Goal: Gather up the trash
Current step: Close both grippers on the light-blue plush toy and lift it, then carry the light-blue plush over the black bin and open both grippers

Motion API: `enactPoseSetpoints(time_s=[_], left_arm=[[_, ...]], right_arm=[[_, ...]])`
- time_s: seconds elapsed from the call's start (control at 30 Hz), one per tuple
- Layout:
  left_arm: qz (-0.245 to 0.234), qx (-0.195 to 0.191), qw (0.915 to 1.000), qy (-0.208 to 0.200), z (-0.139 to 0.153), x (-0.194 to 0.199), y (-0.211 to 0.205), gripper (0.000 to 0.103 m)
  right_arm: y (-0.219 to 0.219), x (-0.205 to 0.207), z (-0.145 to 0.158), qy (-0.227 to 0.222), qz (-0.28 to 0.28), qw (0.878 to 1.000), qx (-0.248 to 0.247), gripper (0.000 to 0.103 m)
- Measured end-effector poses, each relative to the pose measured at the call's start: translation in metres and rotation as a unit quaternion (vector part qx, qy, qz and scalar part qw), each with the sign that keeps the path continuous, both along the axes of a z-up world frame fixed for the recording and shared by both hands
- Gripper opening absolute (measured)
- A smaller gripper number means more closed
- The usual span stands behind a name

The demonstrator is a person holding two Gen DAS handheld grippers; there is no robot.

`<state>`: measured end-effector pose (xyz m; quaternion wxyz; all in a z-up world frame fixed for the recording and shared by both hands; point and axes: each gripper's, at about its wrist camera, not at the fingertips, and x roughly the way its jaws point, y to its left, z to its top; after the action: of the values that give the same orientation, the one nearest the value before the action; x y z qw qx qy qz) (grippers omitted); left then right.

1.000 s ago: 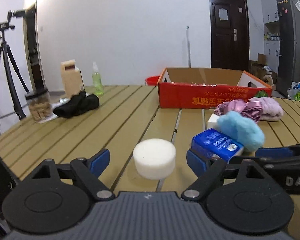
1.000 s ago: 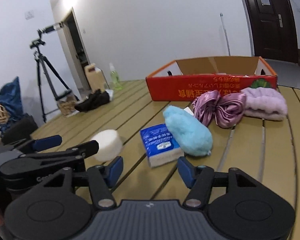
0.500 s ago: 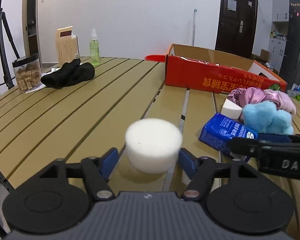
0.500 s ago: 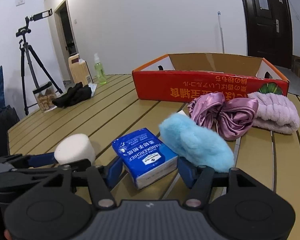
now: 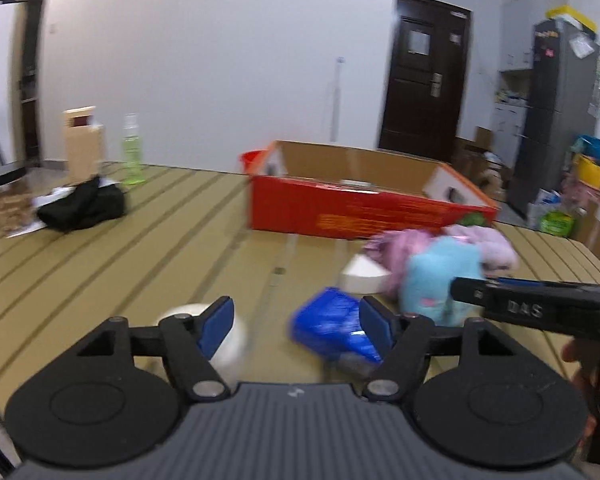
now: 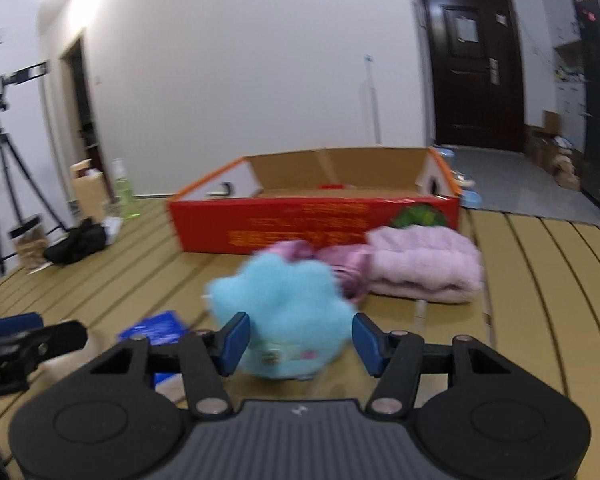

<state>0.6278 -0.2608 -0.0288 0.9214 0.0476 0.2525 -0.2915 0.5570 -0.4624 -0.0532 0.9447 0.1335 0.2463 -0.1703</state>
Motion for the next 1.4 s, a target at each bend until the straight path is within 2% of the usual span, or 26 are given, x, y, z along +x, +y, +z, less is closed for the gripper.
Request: enactPoseSetpoints(time_s=[0.1,0.17,0.2,0.23,0.27,0.3,0.37,0.43,0.53,0.67,0.73,0.9,1.0,1.07,1.2,1.4], left_arm=[[-0.033,-0.004,0.9994,-0.004,0.0,0.0,-0.034,0.071],[-0.062,-0.014,0.9979,0.013,-0.002,0.009,-0.056,0.069],[-0.066,-0.012,0.9974,0.027,-0.005,0.015,-0.068,0.066],[-0.068,-0.008,0.9968,0.042,-0.008,0.022,-0.077,0.051],[-0.072,-0.011,0.9957,0.057,-0.011,0.028,-0.082,0.041],[-0.08,-0.021,0.9938,0.073,-0.013,0.032,-0.085,0.039],[-0.089,-0.043,0.99,0.101,-0.017,0.039,-0.085,0.033],[-0.086,-0.052,0.9893,0.106,-0.021,0.04,-0.084,0.031],[-0.081,-0.066,0.9883,0.112,-0.02,0.038,-0.081,0.028],[-0.072,-0.093,0.9869,0.111,-0.001,0.029,-0.066,0.028],[-0.073,-0.108,0.9859,0.104,0.013,0.017,-0.052,0.028],[-0.064,-0.114,0.9883,0.078,0.05,-0.019,-0.014,0.028],[-0.041,-0.114,0.9903,0.068,0.067,-0.04,0.025,0.028],[-0.014,-0.108,0.9917,0.069,0.071,-0.056,0.061,0.028],[0.051,-0.101,0.9894,0.091,0.055,-0.086,0.144,0.028],[0.153,-0.102,0.9701,0.158,-0.002,-0.121,0.252,0.028]], right_arm=[[-0.026,-0.009,0.0,-0.014,-0.022,0.999,0.028,0.057],[-0.045,-0.01,-0.003,-0.026,-0.016,0.997,0.068,0.057],[-0.053,-0.009,-0.008,-0.028,-0.01,0.995,0.094,0.057],[-0.06,-0.009,-0.012,-0.037,-0.004,0.991,0.127,0.057],[-0.066,-0.009,-0.017,-0.048,0.005,0.987,0.156,0.051],[-0.07,-0.007,-0.021,-0.054,0.014,0.983,0.176,0.043],[-0.078,-0.004,-0.029,-0.064,0.026,0.975,0.213,0.04],[-0.085,-0.002,-0.036,-0.078,0.04,0.964,0.252,0.036],[-0.084,-0.003,-0.039,-0.082,0.04,0.96,0.263,0.031],[-0.074,-0.013,-0.022,-0.09,0.054,0.964,0.245,0.025],[-0.066,-0.023,-0.008,-0.099,0.062,0.965,0.234,0.024],[-0.026,-0.05,0.036,-0.11,0.079,0.972,0.192,0.024],[0.007,-0.061,0.055,-0.115,0.104,0.97,0.185,0.024],[0.029,-0.063,0.059,-0.11,0.127,0.966,0.198,0.024],[0.102,-0.058,0.057,-0.069,0.2,0.957,0.2,0.024],[0.212,-0.05,0.017,0.017,0.293,0.935,0.199,0.024]])
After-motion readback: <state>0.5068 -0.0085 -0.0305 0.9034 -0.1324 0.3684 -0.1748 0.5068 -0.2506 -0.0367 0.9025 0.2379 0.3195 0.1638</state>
